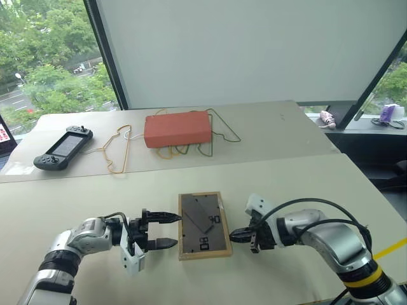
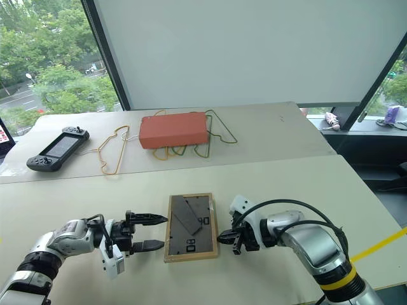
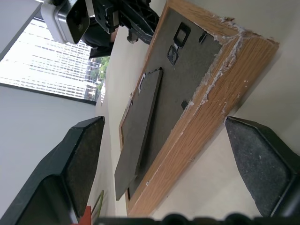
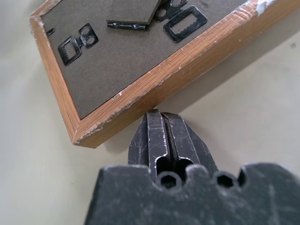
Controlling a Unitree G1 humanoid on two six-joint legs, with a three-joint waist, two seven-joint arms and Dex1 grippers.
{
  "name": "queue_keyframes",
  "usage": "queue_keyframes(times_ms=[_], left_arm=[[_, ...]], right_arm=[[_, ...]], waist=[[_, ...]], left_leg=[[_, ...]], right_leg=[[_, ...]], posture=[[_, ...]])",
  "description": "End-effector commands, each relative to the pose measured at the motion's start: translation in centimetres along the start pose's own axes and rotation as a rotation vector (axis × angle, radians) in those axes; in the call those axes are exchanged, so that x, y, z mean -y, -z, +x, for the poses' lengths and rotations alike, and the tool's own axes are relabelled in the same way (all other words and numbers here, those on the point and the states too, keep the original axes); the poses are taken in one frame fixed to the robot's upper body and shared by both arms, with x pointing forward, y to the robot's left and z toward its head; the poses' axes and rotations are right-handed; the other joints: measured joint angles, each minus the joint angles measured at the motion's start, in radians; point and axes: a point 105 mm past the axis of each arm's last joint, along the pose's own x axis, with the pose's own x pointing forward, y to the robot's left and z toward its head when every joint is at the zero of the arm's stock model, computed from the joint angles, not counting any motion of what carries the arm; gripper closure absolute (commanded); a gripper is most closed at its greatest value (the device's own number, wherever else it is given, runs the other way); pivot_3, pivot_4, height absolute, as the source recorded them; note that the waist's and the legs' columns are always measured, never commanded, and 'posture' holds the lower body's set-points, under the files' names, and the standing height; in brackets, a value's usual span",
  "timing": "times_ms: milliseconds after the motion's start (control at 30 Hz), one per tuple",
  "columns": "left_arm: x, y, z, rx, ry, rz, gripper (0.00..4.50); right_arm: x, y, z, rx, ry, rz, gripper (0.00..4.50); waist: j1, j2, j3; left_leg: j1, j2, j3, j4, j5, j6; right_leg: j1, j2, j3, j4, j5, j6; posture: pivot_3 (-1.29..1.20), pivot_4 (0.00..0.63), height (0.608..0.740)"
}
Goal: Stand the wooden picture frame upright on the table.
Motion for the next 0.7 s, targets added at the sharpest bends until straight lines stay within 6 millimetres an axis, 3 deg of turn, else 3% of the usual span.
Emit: queue_keyframes(times_ms=[33,333,600,700], left_arm=[[1.4,-0.9,-0.7,0.028,0.057,-0.023,0.10],[1.4,-0.5,-2.3,-0.006,0.103,-0.029,0.10],[1.3,0.1,0.8,0.032,0.098,0.006,0.10],[1.3,0.0,1.1,0.040,0.085,0.008,0.10]], right_arm=[[-1.5,-0.4,-0.2,0.010,-0.055,-0.032,4.50],[-0.9,-0.1,0.1,0.005,-0.021,-0.023,4.50],[-2.0,-2.5,1.3,0.051,-0.077,-0.051,4.50],[-2.3,-2.9,1.8,0.060,-0.087,-0.051,4.50]], waist=[[-0.001,0.000,0.000],[0.000,0.000,0.000],[0.011,0.006,-0.003],[0.020,0.007,-0.004]], left_leg=[[0.000,0.000,0.000,0.000,0.000,0.000],[0.000,0.000,0.000,0.000,0.000,0.000],[0.001,0.000,0.000,0.000,0.001,-0.001],[0.000,-0.001,0.000,0.000,0.002,-0.003]], right_leg=[[0.000,0.000,0.000,0.000,0.000,0.000],[0.000,0.000,0.000,0.000,0.000,0.000],[0.001,0.000,0.000,0.000,0.000,0.000],[0.002,-0.001,0.000,0.000,0.001,0.001]], posture=[[0.00,0.150,0.740],[0.00,0.150,0.740],[0.00,0.150,0.740],[0.00,0.150,0.740]])
